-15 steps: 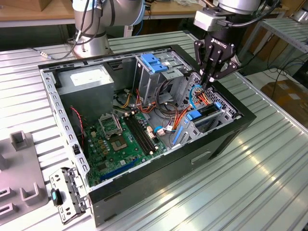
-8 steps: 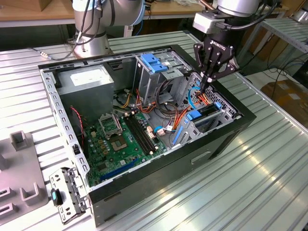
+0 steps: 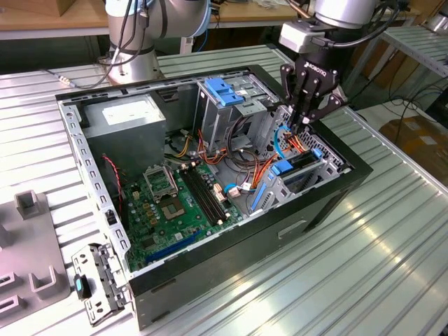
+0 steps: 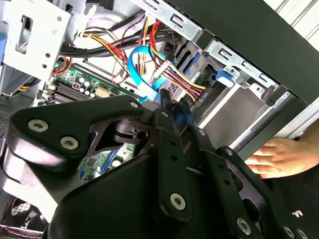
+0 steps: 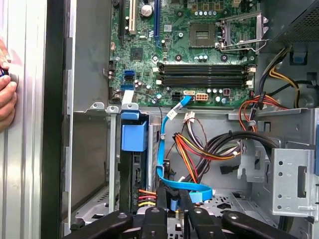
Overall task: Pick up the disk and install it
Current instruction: 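Insert the second disk wire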
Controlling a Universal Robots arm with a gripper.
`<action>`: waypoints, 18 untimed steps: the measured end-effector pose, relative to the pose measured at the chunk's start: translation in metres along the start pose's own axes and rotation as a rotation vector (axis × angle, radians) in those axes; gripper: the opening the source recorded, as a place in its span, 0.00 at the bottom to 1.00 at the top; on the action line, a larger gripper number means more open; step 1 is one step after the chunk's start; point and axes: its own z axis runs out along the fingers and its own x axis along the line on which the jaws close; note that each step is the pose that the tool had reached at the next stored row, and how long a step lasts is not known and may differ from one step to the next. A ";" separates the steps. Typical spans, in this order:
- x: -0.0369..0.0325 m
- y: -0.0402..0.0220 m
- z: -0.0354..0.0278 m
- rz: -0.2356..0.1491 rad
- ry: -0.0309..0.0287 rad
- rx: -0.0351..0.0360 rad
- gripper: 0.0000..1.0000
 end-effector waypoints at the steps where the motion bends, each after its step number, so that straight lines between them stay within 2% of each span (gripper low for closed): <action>1: -0.0001 0.0000 0.0006 0.000 0.0000 0.0000 0.24; 3: -0.0003 -0.0001 0.0017 0.000 0.0000 0.0000 0.16; 10: 0.0006 -0.0001 0.0040 0.000 -0.0004 0.0000 0.16; 15: 0.0112 0.0003 0.0070 -0.006 -0.0057 0.0041 0.16; 18: 0.0153 0.0014 0.0084 -0.013 -0.0092 0.0108 0.16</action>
